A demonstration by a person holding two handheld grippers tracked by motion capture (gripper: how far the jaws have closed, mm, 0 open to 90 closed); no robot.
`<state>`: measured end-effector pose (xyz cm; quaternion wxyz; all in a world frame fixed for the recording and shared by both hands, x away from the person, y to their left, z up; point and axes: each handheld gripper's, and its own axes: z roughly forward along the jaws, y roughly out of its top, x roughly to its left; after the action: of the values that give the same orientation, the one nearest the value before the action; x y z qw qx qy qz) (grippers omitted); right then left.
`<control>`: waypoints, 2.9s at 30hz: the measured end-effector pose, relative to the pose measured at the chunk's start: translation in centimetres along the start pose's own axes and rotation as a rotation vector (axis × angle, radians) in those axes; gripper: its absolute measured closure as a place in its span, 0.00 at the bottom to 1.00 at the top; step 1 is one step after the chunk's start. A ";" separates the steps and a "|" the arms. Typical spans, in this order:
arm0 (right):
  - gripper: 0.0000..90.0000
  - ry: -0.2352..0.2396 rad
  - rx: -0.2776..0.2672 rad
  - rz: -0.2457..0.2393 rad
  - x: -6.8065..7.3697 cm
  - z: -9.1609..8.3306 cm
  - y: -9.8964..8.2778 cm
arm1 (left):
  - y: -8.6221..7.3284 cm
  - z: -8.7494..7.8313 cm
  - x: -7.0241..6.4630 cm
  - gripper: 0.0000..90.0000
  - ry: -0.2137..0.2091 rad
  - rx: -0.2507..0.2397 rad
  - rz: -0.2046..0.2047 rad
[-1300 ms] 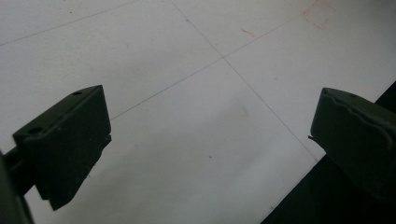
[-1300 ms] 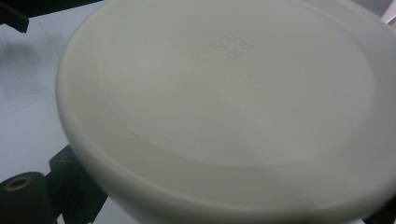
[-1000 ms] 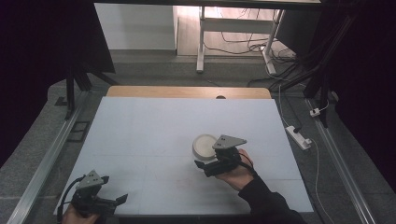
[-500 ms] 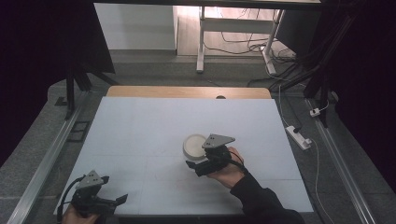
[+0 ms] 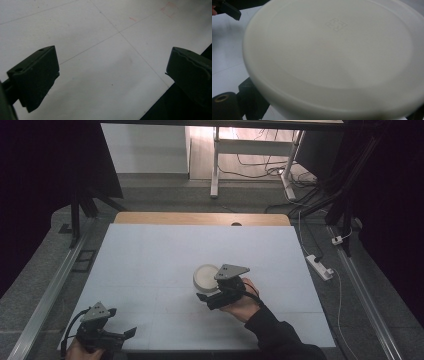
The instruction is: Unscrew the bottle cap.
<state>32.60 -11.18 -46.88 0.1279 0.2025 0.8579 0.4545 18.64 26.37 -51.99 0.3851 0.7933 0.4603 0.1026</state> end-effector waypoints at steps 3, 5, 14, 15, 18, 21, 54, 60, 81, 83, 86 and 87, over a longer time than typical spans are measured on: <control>0.08 0.003 -0.002 0.000 0.0 -0.1 0.0 | 0.1 0.0 -0.2 0.00 -0.002 -0.013 -0.001; 0.08 0.002 -0.002 -0.003 0.1 -0.2 0.0 | 0.3 -0.1 -0.2 0.00 -0.013 -0.017 0.004; 0.08 0.010 -0.003 -0.008 0.2 -0.3 0.1 | 1.1 -0.1 -0.6 0.00 -0.035 -0.042 0.043; 0.08 0.011 -0.002 -0.009 0.2 -0.3 0.1 | 1.1 -0.1 -0.6 0.00 -0.042 -0.045 0.053; 0.08 0.013 0.000 -0.013 0.3 -0.3 0.1 | 1.4 -0.1 -0.5 0.00 -0.073 -0.057 0.069; 0.08 0.017 0.000 -0.017 0.4 -0.3 0.1 | 1.7 0.0 -0.6 0.00 -0.080 -0.073 0.093; 0.08 0.052 -0.004 -0.044 0.7 -0.3 0.1 | 9.7 3.5 -2.4 0.00 -0.158 -0.133 0.295; 0.08 0.062 -0.006 -0.046 0.7 -0.3 0.1 | 11.9 4.3 -3.3 0.00 -0.191 -0.140 0.349; 0.08 0.107 0.005 -0.066 0.9 -0.1 0.1 | 18.1 8.1 -6.6 0.00 -0.407 -0.117 0.501; 0.08 0.114 0.004 -0.068 1.0 -0.1 0.1 | 18.3 8.4 -6.7 0.00 -0.422 -0.107 0.516; 0.08 0.120 0.004 -0.077 1.1 -0.1 0.1 | 18.6 9.0 -6.9 0.00 -0.450 -0.091 0.536; 0.08 0.128 0.005 -0.076 1.2 -0.1 0.1 | 18.8 9.2 -6.9 0.00 -0.462 -0.079 0.552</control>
<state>31.54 -10.59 -46.77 0.0894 0.1408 0.8725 0.4592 31.78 10.73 -43.73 0.4670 0.8745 0.1253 0.0383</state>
